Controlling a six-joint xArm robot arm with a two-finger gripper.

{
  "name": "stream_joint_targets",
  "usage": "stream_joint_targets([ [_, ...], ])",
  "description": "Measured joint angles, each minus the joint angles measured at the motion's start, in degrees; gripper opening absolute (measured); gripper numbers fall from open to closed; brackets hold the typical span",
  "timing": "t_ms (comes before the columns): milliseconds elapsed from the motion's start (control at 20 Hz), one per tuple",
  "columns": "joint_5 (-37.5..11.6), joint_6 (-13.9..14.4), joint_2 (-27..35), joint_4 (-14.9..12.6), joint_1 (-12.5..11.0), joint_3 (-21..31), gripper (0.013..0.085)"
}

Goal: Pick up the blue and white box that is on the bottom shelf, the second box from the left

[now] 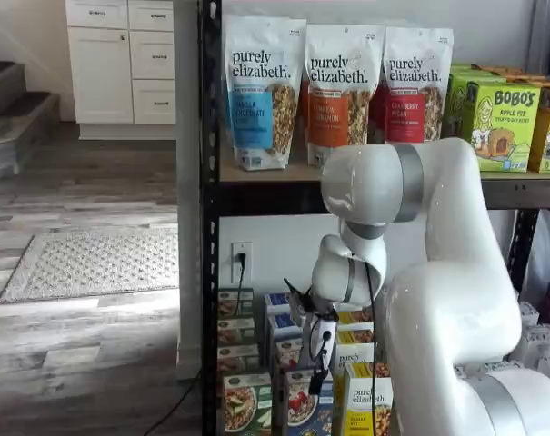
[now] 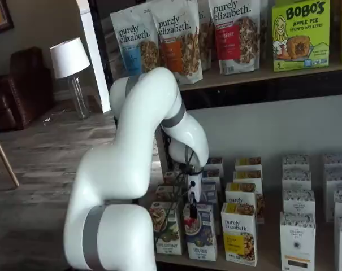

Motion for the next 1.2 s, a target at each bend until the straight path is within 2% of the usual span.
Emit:
stream_joint_targets([
  [350,-0.35,-0.88,1.63,0.42,-0.53,-1.73,0.085],
  [850,2.05,4.35,5.17,-5.18,-0.16,-6.12,0.085],
  [1200,2.64,6.55,7.59,-7.22,0.3,-8.78,0.085],
])
